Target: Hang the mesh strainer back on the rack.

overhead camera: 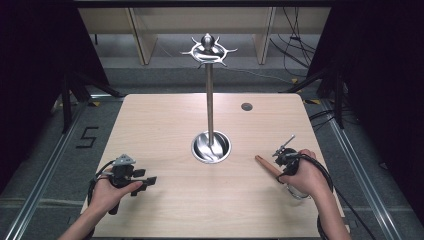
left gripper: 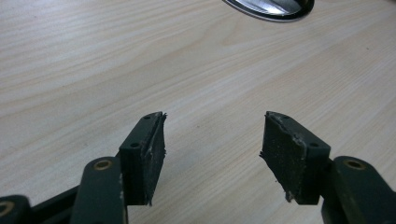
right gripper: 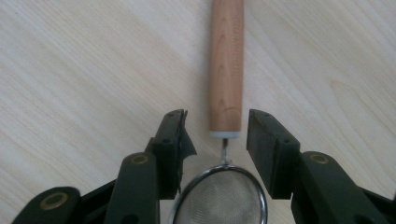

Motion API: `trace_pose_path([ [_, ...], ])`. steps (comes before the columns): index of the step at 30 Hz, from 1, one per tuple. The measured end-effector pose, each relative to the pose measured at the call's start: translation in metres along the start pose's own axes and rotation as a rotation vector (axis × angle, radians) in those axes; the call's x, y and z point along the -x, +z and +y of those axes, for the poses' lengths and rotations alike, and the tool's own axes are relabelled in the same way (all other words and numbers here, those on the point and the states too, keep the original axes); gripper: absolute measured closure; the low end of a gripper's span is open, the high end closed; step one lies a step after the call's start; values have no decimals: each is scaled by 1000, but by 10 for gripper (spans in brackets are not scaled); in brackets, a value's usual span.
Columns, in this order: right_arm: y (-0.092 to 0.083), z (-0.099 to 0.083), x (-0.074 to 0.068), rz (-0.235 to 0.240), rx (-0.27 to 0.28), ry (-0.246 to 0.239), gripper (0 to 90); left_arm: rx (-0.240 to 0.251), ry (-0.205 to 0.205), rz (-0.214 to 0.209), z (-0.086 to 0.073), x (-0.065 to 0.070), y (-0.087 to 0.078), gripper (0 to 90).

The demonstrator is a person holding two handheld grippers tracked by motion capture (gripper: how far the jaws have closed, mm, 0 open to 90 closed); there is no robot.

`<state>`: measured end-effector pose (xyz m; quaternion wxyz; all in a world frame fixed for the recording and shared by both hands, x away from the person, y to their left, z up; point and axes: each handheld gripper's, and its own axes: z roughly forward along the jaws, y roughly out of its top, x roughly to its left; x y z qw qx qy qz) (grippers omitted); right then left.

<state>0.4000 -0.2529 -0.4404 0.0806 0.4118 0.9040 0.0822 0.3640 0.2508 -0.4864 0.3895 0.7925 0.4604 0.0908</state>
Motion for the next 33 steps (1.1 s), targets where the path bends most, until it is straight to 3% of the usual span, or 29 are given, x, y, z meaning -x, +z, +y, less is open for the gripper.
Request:
trace_pose_path([
  [2, 1, 0, -2, 6, -1, 4, 566, 2, -3, 17, -1, 1, -1, 383],
  [3, 2, 0, -3, -1, -7, -15, 554, 10, -1, 4, -1, 0, -1, 383],
  [5, 1, 2, -4, -6, -14, -3, 553, 1, 11, 4, 0, -2, -4, 383],
  [6, 1, 2, -4, -19, -12, -6, 553, 8, -5, 4, -1, -1, -4, 383],
  [8, 2, 5, -3, -39, -10, -7, 554, -5, 16, 6, -1, -3, -5, 383],
  [12, 14, 8, -5, -33, -42, -16, 544, -11, 19, 16, 0, -3, -4, 383],
  [15, 18, 9, -4, -18, -57, -21, 546, 5, -2, 9, 0, -3, -2, 382],
  [16, 22, 11, -2, -14, -66, -27, 553, -8, 17, 5, -1, -4, -4, 382],
  [19, 25, 12, -1, -15, -61, -27, 577, -3, -6, 9, -1, -3, -3, 383],
  [22, 30, 15, -2, -15, -63, -21, 609, 4, -2, 8, -1, -3, -5, 382],
  [23, 31, 16, -3, -21, -65, -20, 617, -13, 19, 5, -1, -5, -6, 383],
  [26, 32, 18, -3, -19, -71, -41, 657, -5, 8, 5, -2, -4, -6, 382],
  [33, 34, 19, -5, -16, -80, -38, 682, 8, -4, 13, -2, -4, -6, 382],
])
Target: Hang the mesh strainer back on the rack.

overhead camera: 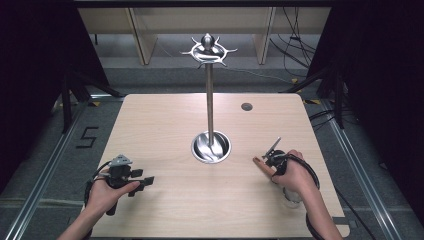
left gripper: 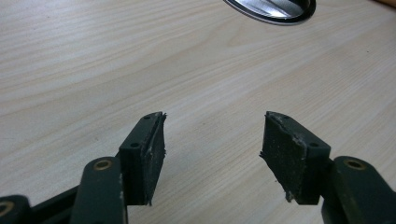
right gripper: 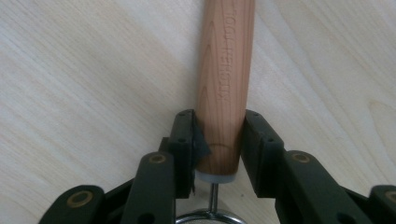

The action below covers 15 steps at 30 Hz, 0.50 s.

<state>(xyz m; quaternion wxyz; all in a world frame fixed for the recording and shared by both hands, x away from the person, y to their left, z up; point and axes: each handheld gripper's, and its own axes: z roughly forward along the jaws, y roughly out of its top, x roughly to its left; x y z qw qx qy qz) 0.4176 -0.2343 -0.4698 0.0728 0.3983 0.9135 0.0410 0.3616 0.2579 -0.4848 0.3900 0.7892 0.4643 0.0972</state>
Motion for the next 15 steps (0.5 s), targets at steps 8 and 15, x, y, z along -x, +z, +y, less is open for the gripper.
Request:
trace_pose_path([
  [8, -2, -7, -3, 8, 33, 5, 689, -15, 14, -12, 1, -1, -3, 381],
  [15, -9, -15, -7, 13, 90, 17, 690, 16, -18, -20, 0, 1, 0, 381],
])
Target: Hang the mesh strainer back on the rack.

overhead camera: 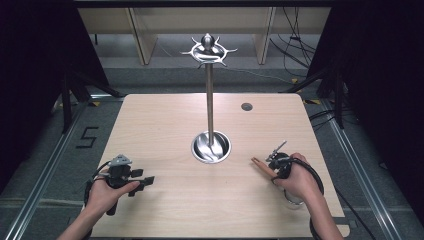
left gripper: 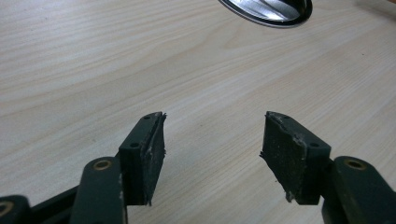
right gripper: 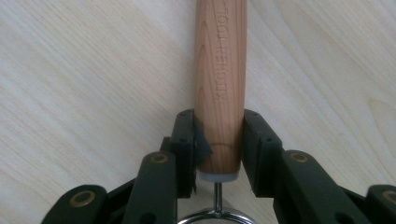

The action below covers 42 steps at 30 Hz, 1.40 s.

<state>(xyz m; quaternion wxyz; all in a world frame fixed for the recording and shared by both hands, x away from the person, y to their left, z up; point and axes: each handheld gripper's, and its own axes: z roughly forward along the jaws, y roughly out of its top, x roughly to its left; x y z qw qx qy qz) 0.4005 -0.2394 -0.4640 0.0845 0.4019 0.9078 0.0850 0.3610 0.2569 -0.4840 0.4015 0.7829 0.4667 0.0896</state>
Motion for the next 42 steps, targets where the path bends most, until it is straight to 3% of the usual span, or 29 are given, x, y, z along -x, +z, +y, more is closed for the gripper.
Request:
trace_pose_path([
  [8, -12, -8, -8, -8, 117, 33, 691, -4, 2, 1, 0, -1, -2, 381],
  [10, -15, -11, -12, -6, 183, 65, 691, 11, -4, -1, 0, -1, -1, 381],
  [11, -17, -12, -11, -12, 216, 56, 691, 11, -4, -1, 0, -1, -1, 381],
  [14, -23, -16, -11, 13, 293, 94, 691, 8, -4, 1, 0, 0, -1, 381],
  [15, -25, -16, -12, 9, 328, 119, 691, 10, -4, 5, 0, 0, -1, 381],
  [18, -29, -19, -10, 0, 410, 134, 691, 6, -1, 1, 0, 0, -1, 381],
  [19, -29, -19, -10, 0, 410, 134, 691, 6, -1, 1, 0, 0, -1, 381],
  [20, -32, -20, -9, 0, 452, 155, 691, -1, 0, 0, 0, -1, -1, 381],
  [23, -33, -21, -7, -13, 490, 148, 691, 3, 1, 3, 0, -1, -1, 381],
  [24, -34, -21, -9, -1, 493, 186, 691, 6, -2, 4, 0, 0, -1, 381],
  [25, -35, -22, -6, -13, 506, 155, 691, 5, -2, 4, 0, -1, -1, 381],
  [26, -37, -21, -10, 12, 501, 205, 691, 1, -1, 3, 0, -1, -2, 381],
  [27, -37, -21, -11, 18, 519, 217, 691, 2, -1, 2, 0, -1, -2, 381],
  [29, -37, -21, -9, 6, 538, 193, 691, 9, -2, 5, 0, -1, -1, 381],
  [30, -38, -20, -10, 2, 582, 205, 691, 10, -1, 7, 0, 0, -1, 381],
  [32, -41, -20, -11, 19, 576, 225, 691, 3, -1, 2, 0, -1, -2, 381],
  [33, -41, -20, -8, -19, 600, 174, 691, 2, 3, 4, 0, -1, -2, 381],
  [35, -44, -18, -9, -15, 648, 173, 691, -3, 3, 4, 0, -1, -2, 381],
  [36, -46, -18, -10, -13, 647, 179, 691, -1, 4, 4, 0, -1, -2, 381],
  [37, -46, -18, -8, -34, 676, 155, 691, -3, 4, 4, 0, -1, -2, 381],
  [38, -49, -17, -12, -27, 689, 186, 691, -2, 4, 5, 0, -1, -2, 381],
  [42, -53, -16, -14, -20, 709, 190, 691, -3, 6, 6, 1, -1, -2, 381],
])
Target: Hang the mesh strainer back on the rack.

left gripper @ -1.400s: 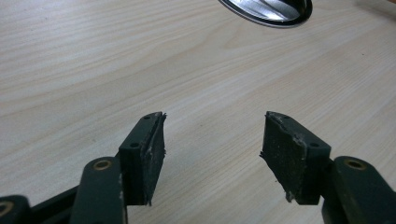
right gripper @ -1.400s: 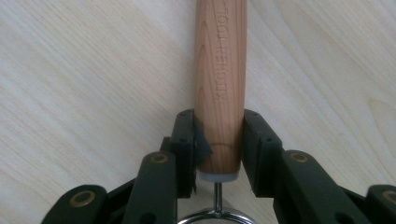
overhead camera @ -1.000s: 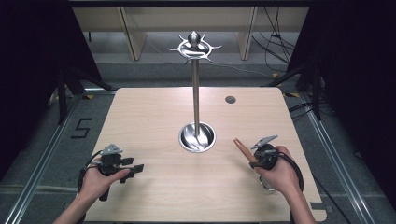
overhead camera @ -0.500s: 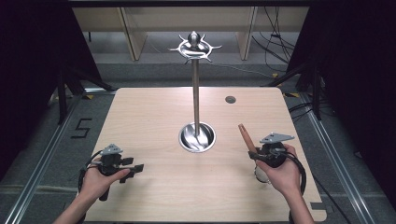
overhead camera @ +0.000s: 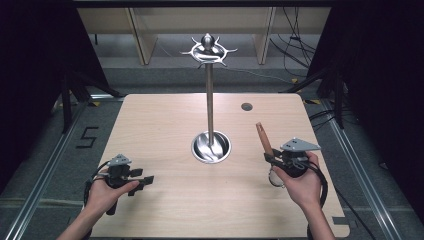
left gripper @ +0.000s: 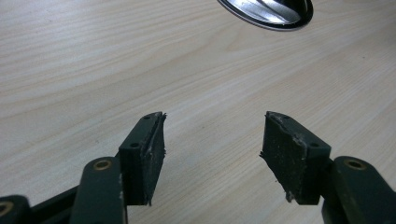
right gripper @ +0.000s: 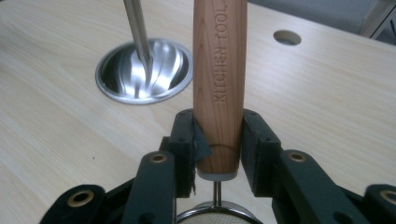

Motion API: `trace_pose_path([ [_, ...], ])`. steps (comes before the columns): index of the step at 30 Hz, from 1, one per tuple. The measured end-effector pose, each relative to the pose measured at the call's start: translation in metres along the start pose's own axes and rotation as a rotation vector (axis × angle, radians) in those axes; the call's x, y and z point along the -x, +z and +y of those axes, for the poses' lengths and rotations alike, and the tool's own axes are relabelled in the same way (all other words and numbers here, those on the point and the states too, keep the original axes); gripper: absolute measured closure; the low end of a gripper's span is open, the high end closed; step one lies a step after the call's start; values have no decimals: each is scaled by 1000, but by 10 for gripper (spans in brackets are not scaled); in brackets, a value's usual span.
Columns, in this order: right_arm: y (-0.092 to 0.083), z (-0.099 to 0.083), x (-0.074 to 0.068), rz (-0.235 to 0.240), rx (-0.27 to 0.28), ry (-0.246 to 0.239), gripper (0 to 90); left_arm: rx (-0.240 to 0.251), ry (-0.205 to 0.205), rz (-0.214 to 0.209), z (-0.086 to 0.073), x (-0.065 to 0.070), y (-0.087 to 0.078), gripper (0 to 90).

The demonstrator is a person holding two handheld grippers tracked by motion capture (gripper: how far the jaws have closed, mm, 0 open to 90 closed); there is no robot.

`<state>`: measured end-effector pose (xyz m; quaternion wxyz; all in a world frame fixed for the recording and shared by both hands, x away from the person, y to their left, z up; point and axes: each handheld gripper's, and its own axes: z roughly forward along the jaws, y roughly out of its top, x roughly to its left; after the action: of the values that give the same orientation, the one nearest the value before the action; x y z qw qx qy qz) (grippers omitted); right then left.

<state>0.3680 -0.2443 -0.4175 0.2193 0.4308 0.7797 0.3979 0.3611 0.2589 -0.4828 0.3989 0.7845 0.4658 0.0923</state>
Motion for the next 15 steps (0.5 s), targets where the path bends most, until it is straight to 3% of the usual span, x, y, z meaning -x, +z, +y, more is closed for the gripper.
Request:
trace_pose_path([
  [1, 0, 1, -1, -10, 40, -6, 691, 0, -2, 1, 0, 0, 0, 381],
  [8, -3, 6, -3, 10, 48, 2, 691, 4, -1, 15, 0, 2, 1, 381],
  [9, -2, 7, -1, 10, 67, -27, 691, 3, -2, 3, 0, 1, 2, 381],
  [10, -2, 7, -5, 9, 78, 10, 691, 6, -5, 2, 0, 1, 2, 381],
  [12, -4, 11, -5, 10, 95, -12, 691, 1, -2, 3, 0, 1, 2, 381],
  [15, -6, 13, -11, 26, 104, 20, 691, 2, -1, 18, 0, 1, 1, 381],
])
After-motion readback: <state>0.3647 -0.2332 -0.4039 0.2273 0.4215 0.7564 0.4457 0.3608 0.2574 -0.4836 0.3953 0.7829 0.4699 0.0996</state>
